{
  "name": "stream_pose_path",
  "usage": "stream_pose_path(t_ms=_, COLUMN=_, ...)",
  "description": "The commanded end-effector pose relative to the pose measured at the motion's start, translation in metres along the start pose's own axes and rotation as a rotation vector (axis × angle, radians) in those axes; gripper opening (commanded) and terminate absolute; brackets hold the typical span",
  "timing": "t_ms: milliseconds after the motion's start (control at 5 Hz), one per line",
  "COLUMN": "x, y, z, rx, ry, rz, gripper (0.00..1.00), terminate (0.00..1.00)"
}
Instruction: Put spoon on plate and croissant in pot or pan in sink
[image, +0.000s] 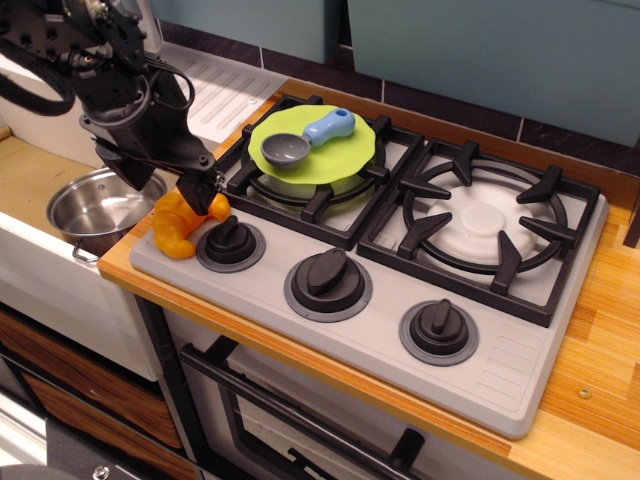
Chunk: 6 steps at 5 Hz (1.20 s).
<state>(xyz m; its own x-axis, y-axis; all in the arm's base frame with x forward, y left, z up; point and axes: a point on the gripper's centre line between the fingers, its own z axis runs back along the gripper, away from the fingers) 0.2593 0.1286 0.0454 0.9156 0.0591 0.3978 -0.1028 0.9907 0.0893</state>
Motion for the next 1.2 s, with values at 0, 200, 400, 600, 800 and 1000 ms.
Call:
stream_pose_path(t_ms=0, x=0.001, y=-0.001, z=-0.003, rx=0.009, ry=-0.036, rz=-0.001, gripper=1.0, terminate=0.0)
stream_pose_path(t_ms=200, x=-0.001, y=-0.003, z=-0.006, rx=0.007, ry=-0.033, rz=0.006, gripper=1.0, terminate=0.0)
stream_pose_path(t_ms=400, x=-0.002, y=-0.004, z=-0.009, rx=-0.004, ry=-0.029, rz=0.007, gripper=1.0, terminate=0.0)
stream_pose_path(t_ms=600, x=-0.003, y=-0.006, z=-0.014, rx=-0.013, ry=-0.029, rz=0.008, gripper=1.0, terminate=0.0)
stream_pose_path(t_ms=800, x=-0.001, y=-0.008, z=-0.009, rx=-0.025, ry=0.013, rz=0.013, gripper=0.0, terminate=0.0)
stream_pose_path(t_ms=1000, x=0.01, y=-0.007, z=0.006, rx=-0.067, ry=0.087, rz=0.014, gripper=0.0, terminate=0.0)
